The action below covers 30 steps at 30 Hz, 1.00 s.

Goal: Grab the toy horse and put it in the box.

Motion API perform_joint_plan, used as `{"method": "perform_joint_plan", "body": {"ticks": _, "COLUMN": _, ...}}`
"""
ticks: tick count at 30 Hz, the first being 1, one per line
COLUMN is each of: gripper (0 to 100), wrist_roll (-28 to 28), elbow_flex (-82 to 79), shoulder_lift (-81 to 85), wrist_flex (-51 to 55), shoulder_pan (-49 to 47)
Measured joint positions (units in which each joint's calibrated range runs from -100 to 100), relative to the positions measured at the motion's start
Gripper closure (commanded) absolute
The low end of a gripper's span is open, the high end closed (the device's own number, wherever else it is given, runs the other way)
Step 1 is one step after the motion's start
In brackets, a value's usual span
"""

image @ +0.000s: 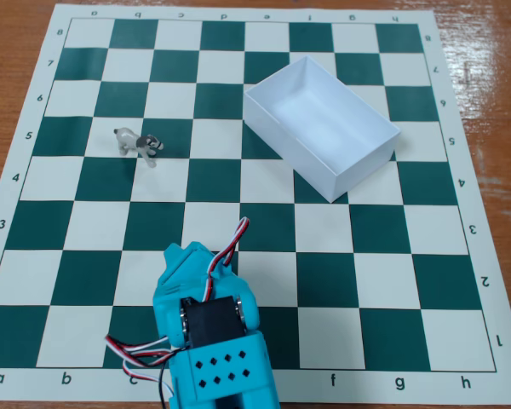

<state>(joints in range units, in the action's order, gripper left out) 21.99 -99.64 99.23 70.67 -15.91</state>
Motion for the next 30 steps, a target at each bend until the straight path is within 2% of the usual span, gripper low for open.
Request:
{"method": "perform_joint_plan", "body": {"ticks": 8, "gripper": 74, "wrist_roll": 4.37, "elbow_flex": 0.00, "shoulder_lift": 0.43, "wrist_flex": 1.58, "shoulder_pan": 2.17}}
{"method": "perform_joint_plan", "body": {"ticks": 30, "gripper": 74, "wrist_roll": 3.43, "elbow_flex": 0.00, "shoulder_lift": 0.51, "wrist_flex": 1.58, "shoulder_pan": 2.17}}
